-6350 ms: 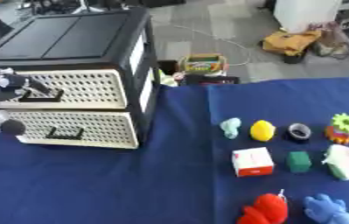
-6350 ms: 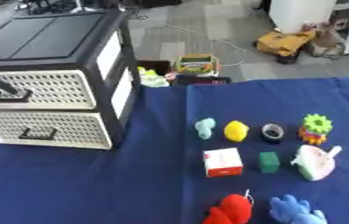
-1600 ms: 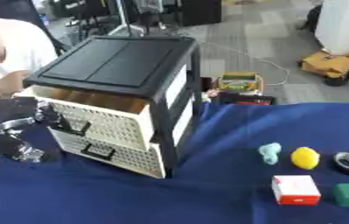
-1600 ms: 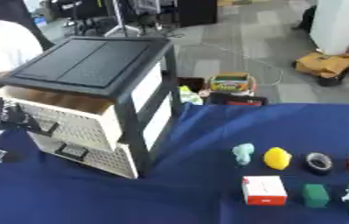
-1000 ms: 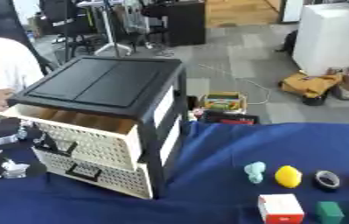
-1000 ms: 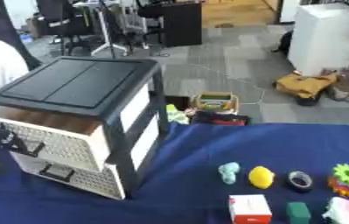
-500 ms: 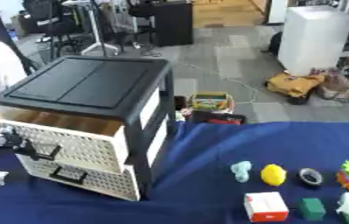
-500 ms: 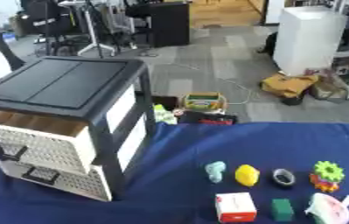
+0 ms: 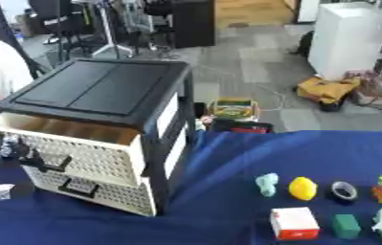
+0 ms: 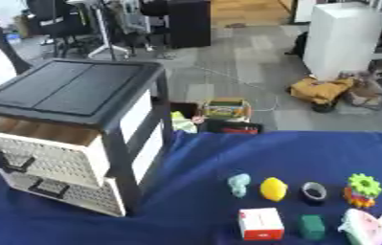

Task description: Pick up objects from table and place into drawer.

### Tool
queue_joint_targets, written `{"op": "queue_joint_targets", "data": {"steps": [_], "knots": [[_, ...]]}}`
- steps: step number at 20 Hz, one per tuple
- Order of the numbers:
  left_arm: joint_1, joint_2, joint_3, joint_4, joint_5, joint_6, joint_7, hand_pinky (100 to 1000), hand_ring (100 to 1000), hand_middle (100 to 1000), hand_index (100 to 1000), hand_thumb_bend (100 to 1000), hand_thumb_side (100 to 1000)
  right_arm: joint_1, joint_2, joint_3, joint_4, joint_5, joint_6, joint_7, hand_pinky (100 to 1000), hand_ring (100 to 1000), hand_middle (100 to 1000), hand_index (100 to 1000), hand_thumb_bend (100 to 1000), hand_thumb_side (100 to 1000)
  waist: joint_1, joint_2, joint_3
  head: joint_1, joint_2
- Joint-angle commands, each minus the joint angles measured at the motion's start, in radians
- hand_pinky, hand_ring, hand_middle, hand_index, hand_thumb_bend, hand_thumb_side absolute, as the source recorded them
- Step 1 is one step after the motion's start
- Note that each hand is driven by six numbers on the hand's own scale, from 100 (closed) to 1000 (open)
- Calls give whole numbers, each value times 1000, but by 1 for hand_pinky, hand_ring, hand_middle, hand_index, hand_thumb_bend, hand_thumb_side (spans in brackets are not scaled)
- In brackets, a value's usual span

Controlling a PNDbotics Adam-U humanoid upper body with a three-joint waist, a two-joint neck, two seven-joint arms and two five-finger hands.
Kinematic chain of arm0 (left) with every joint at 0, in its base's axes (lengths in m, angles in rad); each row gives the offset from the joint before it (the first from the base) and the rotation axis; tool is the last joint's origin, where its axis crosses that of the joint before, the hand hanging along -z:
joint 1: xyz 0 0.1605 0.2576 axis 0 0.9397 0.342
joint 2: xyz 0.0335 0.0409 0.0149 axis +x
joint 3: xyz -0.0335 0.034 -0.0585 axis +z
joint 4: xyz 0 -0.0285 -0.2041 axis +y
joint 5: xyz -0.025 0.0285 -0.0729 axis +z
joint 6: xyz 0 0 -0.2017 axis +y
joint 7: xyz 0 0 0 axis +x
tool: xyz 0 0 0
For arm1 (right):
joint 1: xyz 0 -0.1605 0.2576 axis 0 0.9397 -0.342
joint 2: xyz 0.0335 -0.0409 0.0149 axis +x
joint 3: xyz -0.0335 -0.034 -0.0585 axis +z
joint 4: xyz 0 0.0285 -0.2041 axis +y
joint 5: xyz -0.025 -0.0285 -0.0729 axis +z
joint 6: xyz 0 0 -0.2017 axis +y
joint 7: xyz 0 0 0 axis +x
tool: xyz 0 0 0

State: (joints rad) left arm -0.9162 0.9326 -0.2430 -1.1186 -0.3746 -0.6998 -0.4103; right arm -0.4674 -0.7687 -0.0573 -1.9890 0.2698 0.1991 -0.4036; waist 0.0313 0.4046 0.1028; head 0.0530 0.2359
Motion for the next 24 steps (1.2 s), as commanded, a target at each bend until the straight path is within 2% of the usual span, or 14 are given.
{"op": "queue_joint_targets", "data": {"steps": [1,11,24], "knots": [[-20,41,18,-28,11,-207,-195,100,100,100,694,466,1000,-9,-15,-10,-11,-2,-1,3,747,654,518,757,100,837,2,-21,0,5,2],[12,69,22,-68,-5,-207,-142,100,100,100,672,451,1000,-7,-11,-10,-11,-3,-1,4,748,655,517,757,100,838,2,-23,7,0,9],[37,85,19,-95,-8,-207,-130,100,100,100,630,442,1000,-2,-5,-13,-11,-4,-1,3,748,655,517,757,100,838,1,-29,11,3,10]]}}
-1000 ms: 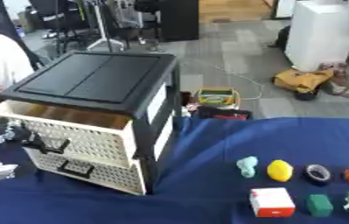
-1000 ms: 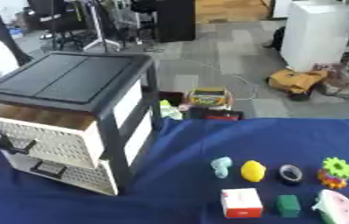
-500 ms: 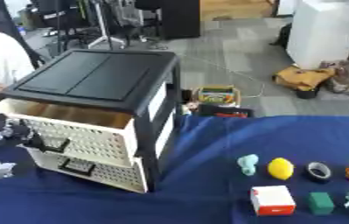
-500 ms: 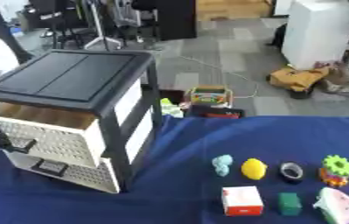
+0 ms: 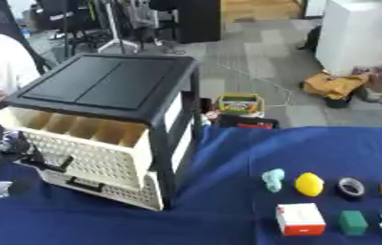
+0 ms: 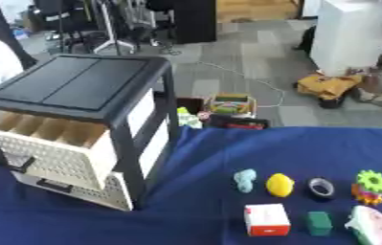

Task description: Pick up objects from table and place into drawer.

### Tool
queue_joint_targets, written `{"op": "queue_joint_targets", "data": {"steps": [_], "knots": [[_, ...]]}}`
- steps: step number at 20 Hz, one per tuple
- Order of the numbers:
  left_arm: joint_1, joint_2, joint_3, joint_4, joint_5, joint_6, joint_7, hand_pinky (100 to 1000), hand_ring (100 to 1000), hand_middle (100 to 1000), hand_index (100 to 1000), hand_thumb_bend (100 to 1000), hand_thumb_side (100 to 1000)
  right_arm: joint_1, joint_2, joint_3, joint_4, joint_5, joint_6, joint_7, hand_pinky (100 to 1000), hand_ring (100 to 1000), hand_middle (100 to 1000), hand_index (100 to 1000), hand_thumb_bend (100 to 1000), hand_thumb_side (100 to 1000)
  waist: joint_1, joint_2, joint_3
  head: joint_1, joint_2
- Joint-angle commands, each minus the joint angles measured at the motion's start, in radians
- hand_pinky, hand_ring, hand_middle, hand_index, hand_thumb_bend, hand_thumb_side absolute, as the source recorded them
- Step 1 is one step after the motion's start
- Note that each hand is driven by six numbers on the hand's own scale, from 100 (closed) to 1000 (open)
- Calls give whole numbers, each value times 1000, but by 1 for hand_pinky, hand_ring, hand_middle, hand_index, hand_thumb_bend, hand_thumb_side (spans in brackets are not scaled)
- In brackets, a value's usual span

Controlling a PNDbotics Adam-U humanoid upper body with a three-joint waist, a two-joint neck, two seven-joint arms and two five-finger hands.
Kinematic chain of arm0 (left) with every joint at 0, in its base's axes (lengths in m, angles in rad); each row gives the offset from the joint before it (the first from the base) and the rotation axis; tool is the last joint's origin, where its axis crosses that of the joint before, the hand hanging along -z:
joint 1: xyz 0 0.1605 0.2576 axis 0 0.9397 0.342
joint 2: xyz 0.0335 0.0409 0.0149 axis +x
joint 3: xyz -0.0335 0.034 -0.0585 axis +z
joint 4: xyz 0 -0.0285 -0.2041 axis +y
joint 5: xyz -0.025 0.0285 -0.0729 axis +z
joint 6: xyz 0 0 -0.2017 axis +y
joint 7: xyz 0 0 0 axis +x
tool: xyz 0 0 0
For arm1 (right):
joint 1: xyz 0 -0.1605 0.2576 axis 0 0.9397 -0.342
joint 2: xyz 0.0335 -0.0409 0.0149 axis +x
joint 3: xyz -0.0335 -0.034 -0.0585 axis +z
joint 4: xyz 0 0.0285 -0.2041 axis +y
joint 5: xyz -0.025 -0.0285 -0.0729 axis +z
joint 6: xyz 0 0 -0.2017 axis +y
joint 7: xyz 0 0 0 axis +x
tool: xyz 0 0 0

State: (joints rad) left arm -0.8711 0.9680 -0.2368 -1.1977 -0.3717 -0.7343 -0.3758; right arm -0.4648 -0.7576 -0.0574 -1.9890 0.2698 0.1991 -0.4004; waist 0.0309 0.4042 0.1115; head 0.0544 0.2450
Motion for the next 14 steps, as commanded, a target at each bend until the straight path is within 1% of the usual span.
{"op": "queue_joint_targets", "data": {"steps": [1,9,14], "knots": [[-6,51,13,-17,-16,-173,-160,100,100,100,628,442,1000,-4,-16,-13,-11,-4,-1,-1,748,655,517,757,100,838,1,-29,3,2,2],[29,72,7,-54,-32,-173,-125,100,100,100,624,432,1000,-6,-17,-14,-11,-5,-2,-3,748,656,517,757,100,837,0,-30,7,3,5],[52,88,9,-83,-24,-173,-109,100,100,100,617,413,1000,-5,-15,-15,-11,-5,-3,-5,748,656,517,757,100,836,-2,-32,8,3,4]]}}
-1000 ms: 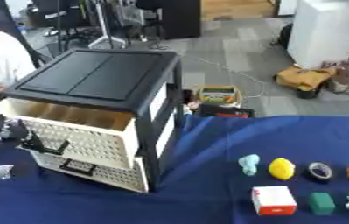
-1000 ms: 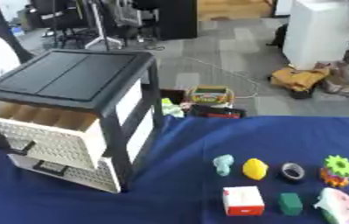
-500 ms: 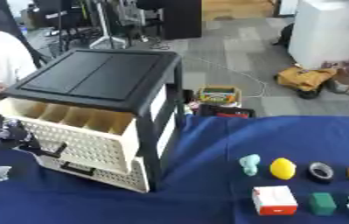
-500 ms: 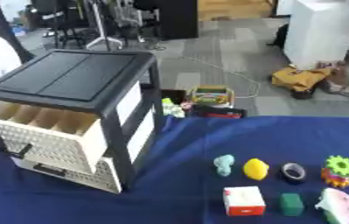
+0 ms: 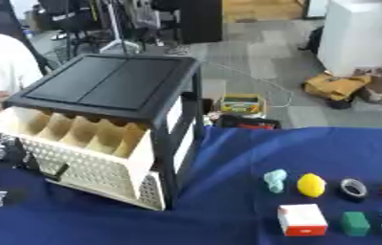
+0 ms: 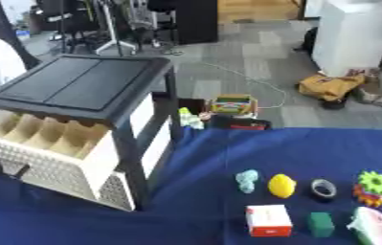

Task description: Pick up objects from table and place into drawer.

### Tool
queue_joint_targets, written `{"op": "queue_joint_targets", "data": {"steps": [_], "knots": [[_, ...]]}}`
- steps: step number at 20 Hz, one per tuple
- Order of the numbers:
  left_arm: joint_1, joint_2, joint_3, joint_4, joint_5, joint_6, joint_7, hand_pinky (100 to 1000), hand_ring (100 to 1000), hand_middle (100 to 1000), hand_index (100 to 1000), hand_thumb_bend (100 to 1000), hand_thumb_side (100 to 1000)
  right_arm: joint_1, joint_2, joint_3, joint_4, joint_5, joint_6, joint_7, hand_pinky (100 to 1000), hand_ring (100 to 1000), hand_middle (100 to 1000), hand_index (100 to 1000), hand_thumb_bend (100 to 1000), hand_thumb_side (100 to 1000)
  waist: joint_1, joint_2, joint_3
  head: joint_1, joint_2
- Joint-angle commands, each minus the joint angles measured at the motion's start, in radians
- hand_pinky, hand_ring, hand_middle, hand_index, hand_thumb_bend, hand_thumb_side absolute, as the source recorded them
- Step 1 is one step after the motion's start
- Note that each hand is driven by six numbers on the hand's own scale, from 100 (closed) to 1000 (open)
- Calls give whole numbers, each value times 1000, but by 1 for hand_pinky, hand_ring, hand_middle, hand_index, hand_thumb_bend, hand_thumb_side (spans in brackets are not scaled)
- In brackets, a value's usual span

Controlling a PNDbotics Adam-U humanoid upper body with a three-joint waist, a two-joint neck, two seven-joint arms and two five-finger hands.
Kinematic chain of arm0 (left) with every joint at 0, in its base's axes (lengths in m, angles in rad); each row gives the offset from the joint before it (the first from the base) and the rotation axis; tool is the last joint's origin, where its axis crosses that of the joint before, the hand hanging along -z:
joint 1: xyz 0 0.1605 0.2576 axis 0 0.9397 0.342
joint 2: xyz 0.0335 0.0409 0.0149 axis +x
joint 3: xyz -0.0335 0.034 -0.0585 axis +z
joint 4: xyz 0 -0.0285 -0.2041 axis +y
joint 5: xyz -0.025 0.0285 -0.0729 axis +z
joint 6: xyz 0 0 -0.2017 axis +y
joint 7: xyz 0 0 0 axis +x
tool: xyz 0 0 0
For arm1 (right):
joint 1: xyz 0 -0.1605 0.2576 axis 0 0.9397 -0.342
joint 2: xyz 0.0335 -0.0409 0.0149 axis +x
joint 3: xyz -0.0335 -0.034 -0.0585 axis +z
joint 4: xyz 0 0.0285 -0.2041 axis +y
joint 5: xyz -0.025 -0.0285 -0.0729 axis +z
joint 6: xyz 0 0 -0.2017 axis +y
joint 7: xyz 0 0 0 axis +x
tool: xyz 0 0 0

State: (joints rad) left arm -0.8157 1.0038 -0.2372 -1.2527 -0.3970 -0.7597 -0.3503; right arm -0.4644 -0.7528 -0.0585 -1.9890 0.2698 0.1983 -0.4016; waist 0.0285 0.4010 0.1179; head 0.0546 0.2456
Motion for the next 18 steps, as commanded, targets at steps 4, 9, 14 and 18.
{"op": "queue_joint_targets", "data": {"steps": [4,9,14,18], "knots": [[12,63,11,-44,13,-147,-131,100,100,100,616,412,1000,-5,-19,-14,-11,-6,-2,-4,748,657,517,757,100,835,-1,-31,4,4,5],[37,76,12,-67,16,-147,-126,100,100,100,618,410,1000,-4,-18,-14,-11,-7,-3,-5,748,656,517,757,100,836,-1,-34,6,4,4],[66,91,18,-88,23,-147,-113,100,100,100,619,401,1000,-3,-16,-15,-11,-7,-4,-5,748,657,517,757,100,837,-2,-35,8,4,3],[88,101,23,-104,26,-147,-101,100,100,100,618,396,1000,-2,-15,-15,-11,-7,-4,-5,748,657,517,758,100,837,-3,-36,10,5,5]]}}
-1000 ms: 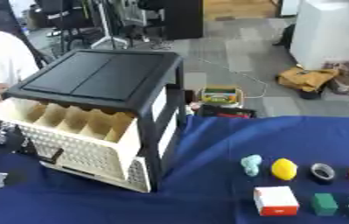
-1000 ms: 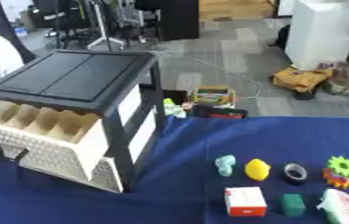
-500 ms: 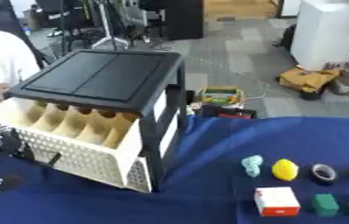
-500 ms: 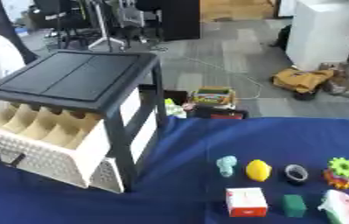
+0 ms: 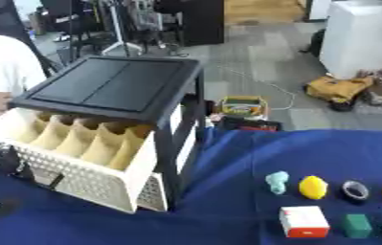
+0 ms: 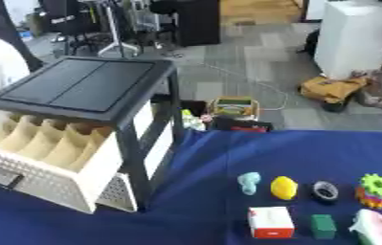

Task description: Pick up objects from table and place into drawer.

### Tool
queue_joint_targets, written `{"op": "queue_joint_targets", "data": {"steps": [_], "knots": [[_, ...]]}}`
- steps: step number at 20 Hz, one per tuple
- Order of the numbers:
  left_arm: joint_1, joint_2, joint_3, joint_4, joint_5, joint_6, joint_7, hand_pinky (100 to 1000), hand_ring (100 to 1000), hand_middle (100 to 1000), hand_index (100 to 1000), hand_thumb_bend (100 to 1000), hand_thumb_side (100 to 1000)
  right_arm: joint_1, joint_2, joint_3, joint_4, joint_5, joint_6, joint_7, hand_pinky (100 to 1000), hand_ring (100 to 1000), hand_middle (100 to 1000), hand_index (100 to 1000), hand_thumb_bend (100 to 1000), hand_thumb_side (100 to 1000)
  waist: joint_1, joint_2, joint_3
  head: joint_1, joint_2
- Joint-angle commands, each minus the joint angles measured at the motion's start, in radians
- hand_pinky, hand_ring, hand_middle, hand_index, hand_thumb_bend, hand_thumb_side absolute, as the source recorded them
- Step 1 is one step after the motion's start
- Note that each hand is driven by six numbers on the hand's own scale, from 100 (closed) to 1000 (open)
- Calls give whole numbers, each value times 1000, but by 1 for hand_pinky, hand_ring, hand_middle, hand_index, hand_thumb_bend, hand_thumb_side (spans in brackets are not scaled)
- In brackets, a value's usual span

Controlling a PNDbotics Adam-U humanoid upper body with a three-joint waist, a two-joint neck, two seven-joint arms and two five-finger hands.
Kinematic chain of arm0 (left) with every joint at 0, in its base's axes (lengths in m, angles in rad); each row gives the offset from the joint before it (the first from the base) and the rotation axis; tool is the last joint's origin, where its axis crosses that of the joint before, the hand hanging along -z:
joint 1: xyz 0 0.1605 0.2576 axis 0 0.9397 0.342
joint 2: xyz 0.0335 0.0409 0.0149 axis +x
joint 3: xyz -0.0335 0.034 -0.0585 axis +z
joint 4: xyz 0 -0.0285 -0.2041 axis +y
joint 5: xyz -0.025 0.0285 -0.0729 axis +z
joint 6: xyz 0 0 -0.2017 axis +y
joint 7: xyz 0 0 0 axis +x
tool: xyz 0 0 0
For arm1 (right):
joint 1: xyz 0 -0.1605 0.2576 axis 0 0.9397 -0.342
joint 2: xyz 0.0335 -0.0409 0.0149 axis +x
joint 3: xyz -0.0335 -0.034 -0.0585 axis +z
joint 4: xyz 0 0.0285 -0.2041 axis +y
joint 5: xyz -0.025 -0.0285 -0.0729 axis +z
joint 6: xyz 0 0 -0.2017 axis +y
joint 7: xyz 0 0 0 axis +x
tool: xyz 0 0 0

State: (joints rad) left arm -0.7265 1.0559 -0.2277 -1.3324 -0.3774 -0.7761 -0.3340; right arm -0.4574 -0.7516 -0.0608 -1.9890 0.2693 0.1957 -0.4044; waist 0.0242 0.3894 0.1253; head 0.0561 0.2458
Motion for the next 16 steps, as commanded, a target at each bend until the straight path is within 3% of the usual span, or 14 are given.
{"op": "queue_joint_targets", "data": {"steps": [1,9,12,13,16], "knots": [[2,51,14,-28,7,-131,-115,100,100,100,618,397,1000,-9,-17,-13,-11,-7,-1,-3,748,657,517,758,100,838,1,-25,3,4,5],[28,64,16,-59,9,-131,-105,100,100,100,628,389,1000,-8,-16,-12,-11,-6,-2,0,749,657,517,758,100,839,1,-26,4,6,6],[31,61,8,-71,23,-131,-115,100,100,100,722,378,1000,-10,-14,-11,-11,-7,-2,1,749,657,517,758,100,839,1,-27,5,8,5],[33,59,2,-80,36,-131,-126,100,100,100,820,375,1000,-11,-14,-11,-11,-7,-2,1,749,657,516,758,100,839,2,-27,4,8,4],[35,62,3,-103,76,-131,-154,100,100,100,919,370,1000,-10,-14,-11,-11,-8,-3,2,749,657,517,758,100,839,3,-27,2,7,4]]}}
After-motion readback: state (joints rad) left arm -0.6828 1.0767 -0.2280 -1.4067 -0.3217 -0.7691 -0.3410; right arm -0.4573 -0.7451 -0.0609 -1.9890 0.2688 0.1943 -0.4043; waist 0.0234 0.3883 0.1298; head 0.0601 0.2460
